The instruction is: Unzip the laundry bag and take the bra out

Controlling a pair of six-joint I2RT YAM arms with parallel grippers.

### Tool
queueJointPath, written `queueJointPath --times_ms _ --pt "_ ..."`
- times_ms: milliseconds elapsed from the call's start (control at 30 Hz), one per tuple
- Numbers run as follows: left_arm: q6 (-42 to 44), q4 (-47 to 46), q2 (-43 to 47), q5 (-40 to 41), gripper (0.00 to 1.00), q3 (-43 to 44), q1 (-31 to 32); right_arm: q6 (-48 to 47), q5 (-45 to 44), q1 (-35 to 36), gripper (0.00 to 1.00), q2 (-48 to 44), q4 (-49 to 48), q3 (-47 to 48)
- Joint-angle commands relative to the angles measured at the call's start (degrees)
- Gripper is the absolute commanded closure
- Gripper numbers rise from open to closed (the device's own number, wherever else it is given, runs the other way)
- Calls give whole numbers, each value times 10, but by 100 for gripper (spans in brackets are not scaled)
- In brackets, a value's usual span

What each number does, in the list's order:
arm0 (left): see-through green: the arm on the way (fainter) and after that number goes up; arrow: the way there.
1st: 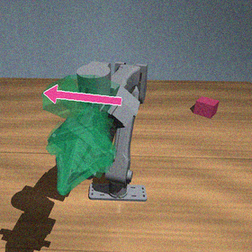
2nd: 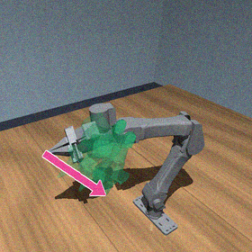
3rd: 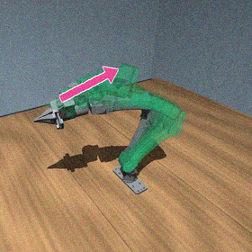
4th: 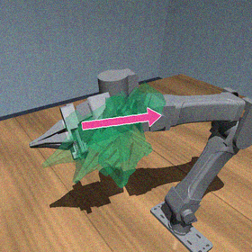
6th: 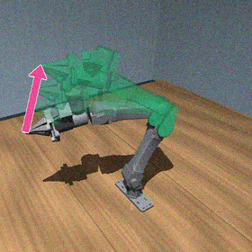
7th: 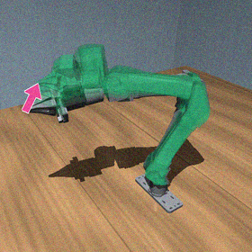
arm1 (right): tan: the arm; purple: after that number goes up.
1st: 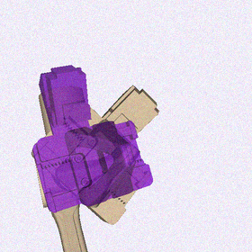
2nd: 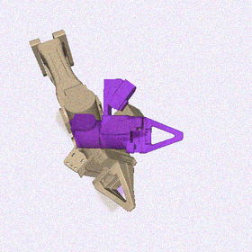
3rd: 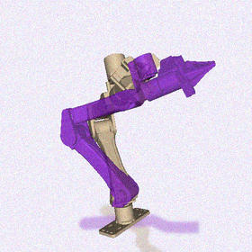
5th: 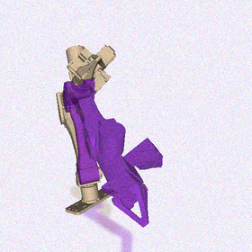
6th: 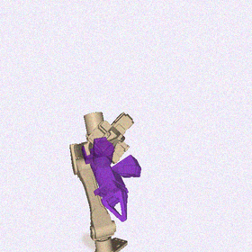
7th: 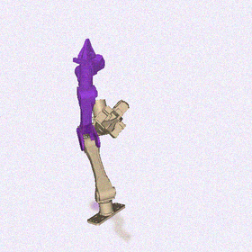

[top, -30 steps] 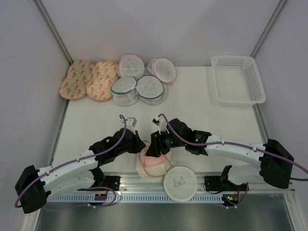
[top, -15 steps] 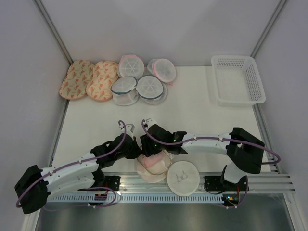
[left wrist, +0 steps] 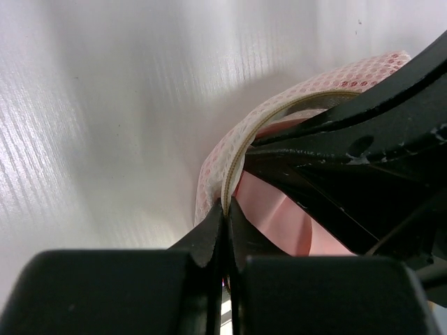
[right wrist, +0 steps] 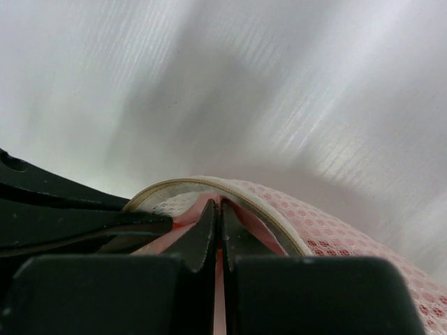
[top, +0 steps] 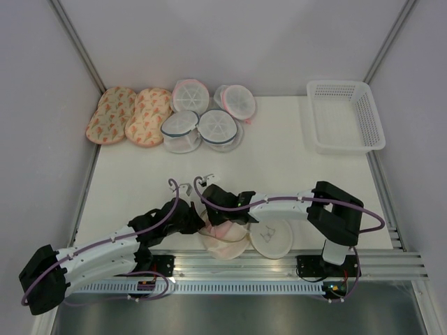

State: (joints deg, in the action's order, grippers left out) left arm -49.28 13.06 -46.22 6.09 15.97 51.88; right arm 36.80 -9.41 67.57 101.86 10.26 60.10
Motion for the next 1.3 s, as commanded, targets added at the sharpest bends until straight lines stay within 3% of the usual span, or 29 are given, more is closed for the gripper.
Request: queueJointPath --times_ms 0,200,433,567,667,833,933,967,1033,1133,1167,1200,1267 --pt "-19 -16 17 2 98 -8 2 6 -13 3 100 -25 9 -13" --pt "-18 -5 20 8 98 1 2 -15 76 -16 100 -165 2 -52" --pt "-17 -4 9 10 98 19 2 -21 318 -102 100 -284 -44 -79" --pt "-17 -4 -2 12 98 28 2 9 415 -131 100 -318 -136 -115" --pt "-16 -4 -5 14 98 35 2 54 463 -142 100 -358 -292 -167" --pt "-16 -4 -5 19 98 45 2 127 478 -172 100 -382 -429 -200" --pt "-14 -1 -3 24 98 53 2 198 520 -184 100 -373 -567 -223" --pt "-13 0 -2 27 98 56 2 222 529 -186 100 -360 -660 -235" --pt "-13 1 -1 30 98 61 2 280 554 -193 100 -344 -756 -246" --pt "-13 5 1 35 98 69 2 410 583 -201 99 -292 -953 -252" --pt "-12 6 2 38 98 71 2 494 584 -203 100 -254 -1064 -253" --pt "-12 7 2 39 98 73 2 525 581 -205 99 -230 -1110 -253" --pt "-11 7 6 42 98 77 2 528 585 -207 99 -201 -1110 -252"
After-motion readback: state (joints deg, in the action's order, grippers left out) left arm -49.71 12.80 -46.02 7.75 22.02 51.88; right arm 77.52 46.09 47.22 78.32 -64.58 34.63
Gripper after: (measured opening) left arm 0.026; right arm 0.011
